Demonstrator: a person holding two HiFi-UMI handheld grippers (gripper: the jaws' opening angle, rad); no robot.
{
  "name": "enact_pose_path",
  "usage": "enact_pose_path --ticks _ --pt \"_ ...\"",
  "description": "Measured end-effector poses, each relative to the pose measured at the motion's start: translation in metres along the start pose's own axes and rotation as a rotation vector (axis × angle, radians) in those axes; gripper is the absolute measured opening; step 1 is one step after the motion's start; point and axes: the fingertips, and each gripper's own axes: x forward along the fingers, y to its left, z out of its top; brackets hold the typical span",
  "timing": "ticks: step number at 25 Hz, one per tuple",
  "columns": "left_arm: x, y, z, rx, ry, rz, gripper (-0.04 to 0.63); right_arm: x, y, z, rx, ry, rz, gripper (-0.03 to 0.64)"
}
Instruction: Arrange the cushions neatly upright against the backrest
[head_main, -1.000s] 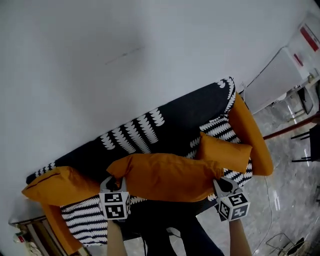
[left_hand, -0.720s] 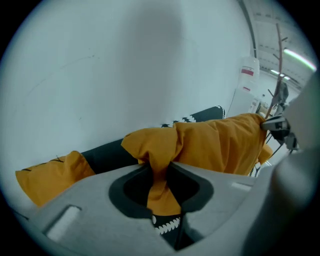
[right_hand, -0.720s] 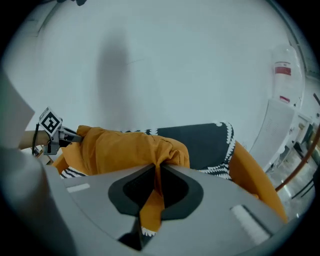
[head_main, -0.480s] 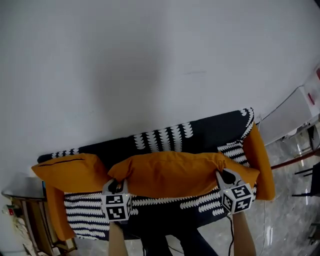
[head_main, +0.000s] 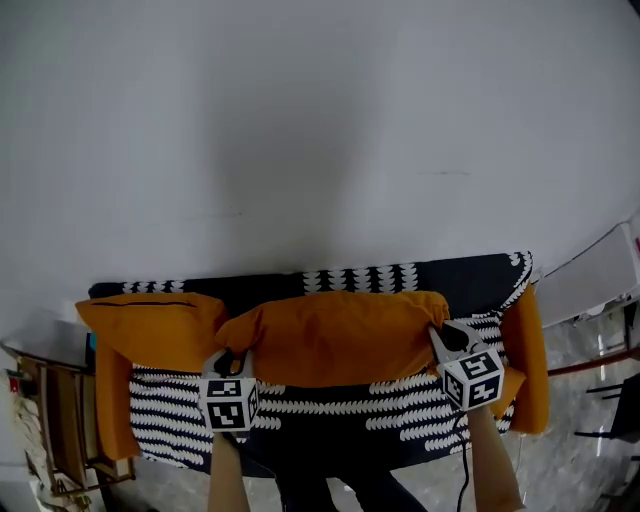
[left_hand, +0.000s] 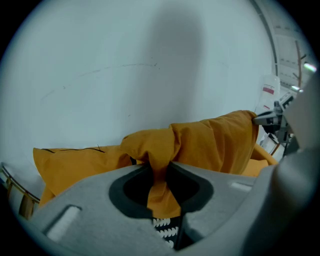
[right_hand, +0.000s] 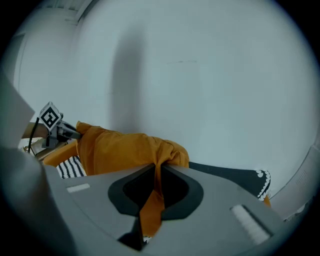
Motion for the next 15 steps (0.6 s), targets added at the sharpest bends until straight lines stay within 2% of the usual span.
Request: enact_pose_path --ticks 15 --pt "0.039 0.026 -0.012 0.001 0.004 0.022 0.091 0.06 0.003 -0.011 -0.038 0.013 0.052 0.035"
